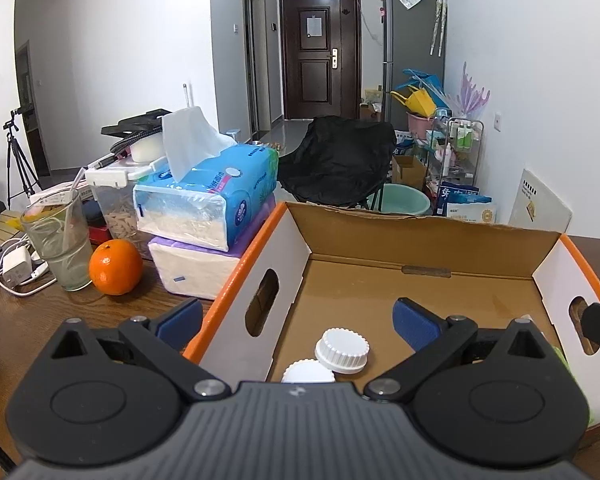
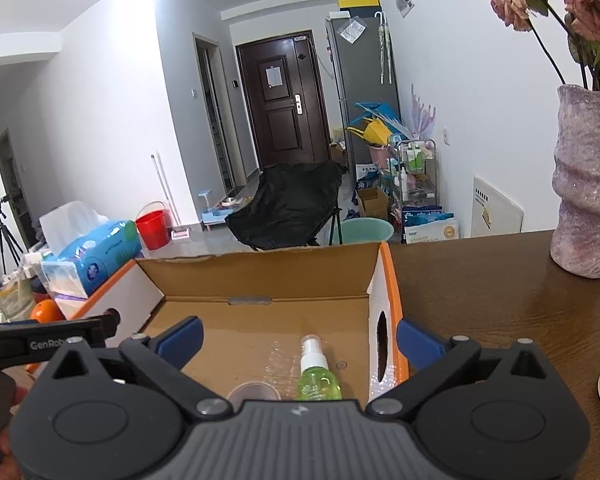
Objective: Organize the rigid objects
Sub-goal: 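Open both grippers to drop the white cap and spray bottle into the box, then withdraw both tools from the box toward the purple and blue caps, then close the right gripper on the blue cap, then lift the blue cap with the right gripper while the left gripper grasps the purple cap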
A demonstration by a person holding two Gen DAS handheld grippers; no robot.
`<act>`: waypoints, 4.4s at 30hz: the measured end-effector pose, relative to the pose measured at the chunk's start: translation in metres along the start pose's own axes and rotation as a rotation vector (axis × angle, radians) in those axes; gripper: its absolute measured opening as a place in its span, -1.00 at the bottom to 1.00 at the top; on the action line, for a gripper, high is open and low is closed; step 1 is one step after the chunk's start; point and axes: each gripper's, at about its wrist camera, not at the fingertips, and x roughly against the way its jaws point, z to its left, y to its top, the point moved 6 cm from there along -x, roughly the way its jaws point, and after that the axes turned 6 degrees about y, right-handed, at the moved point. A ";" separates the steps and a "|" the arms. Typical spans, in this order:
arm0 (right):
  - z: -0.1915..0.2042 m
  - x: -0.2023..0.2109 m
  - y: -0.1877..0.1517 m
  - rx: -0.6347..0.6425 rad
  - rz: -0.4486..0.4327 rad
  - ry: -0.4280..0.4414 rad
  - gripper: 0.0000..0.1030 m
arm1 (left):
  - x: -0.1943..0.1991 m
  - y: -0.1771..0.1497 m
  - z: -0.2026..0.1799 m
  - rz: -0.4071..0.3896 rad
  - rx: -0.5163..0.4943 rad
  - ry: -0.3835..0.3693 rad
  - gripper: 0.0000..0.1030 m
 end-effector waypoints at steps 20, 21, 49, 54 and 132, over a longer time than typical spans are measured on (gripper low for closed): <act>0.019 0.063 0.004 0.030 -0.107 0.015 1.00 | 0.057 -0.006 0.019 -0.055 0.027 -0.013 1.00; 0.019 0.065 0.003 0.030 -0.107 0.017 1.00 | 0.060 -0.008 0.021 -0.053 0.028 -0.013 1.00; 0.035 0.161 -0.049 0.067 -0.102 -0.017 1.00 | 0.161 -0.063 0.053 -0.101 0.012 -0.047 1.00; 0.032 0.177 -0.066 0.071 -0.085 -0.023 1.00 | 0.177 -0.079 0.057 -0.090 0.004 -0.065 1.00; 0.009 0.255 -0.197 0.074 0.113 0.010 0.01 | 0.258 -0.211 0.043 0.064 -0.065 -0.156 1.00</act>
